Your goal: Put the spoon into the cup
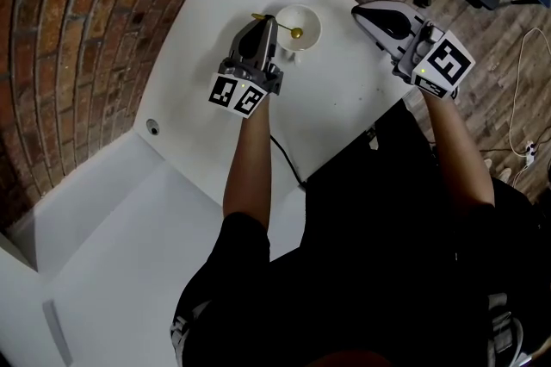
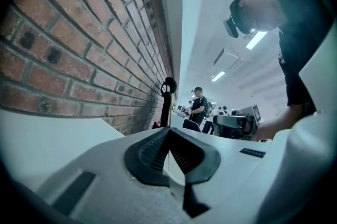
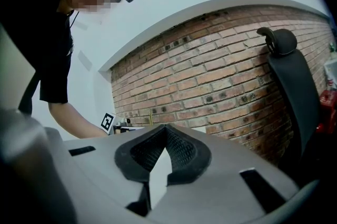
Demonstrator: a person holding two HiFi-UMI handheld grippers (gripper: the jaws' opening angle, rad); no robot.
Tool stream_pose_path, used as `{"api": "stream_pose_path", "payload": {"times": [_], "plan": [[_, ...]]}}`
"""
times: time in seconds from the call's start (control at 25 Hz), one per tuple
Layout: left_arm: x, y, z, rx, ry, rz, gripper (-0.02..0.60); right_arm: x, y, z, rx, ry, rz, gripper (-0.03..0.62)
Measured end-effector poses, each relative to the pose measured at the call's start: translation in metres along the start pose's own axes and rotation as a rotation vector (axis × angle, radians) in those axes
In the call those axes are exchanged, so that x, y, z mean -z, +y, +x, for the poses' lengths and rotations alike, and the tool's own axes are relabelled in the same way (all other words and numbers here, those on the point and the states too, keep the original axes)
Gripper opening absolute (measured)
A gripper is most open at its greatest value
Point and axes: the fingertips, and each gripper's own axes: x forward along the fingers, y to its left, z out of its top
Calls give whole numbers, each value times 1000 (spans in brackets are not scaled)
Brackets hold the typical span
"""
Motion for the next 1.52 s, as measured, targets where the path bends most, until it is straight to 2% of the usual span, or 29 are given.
{"api": "stream_pose_path", "payload": {"times": [0.64,1.32,1.4,1.48,1.52], "plan": [[13,1,-2,-42,69,107,17,2,3,-3,0,0,10,6],[23,11,-1,-64,96,66,18,2,4,-8,-3,-4,19,6],[24,11,-2,-69,98,65,42,1,4,-11,-2,-6,19,6],[24,10,-1,-75,101,67,120,0,3,-14,2,-9,20,6],[23,9,-1,-77,102,69,124,-1,3,-15,4,-11,19,6]]}}
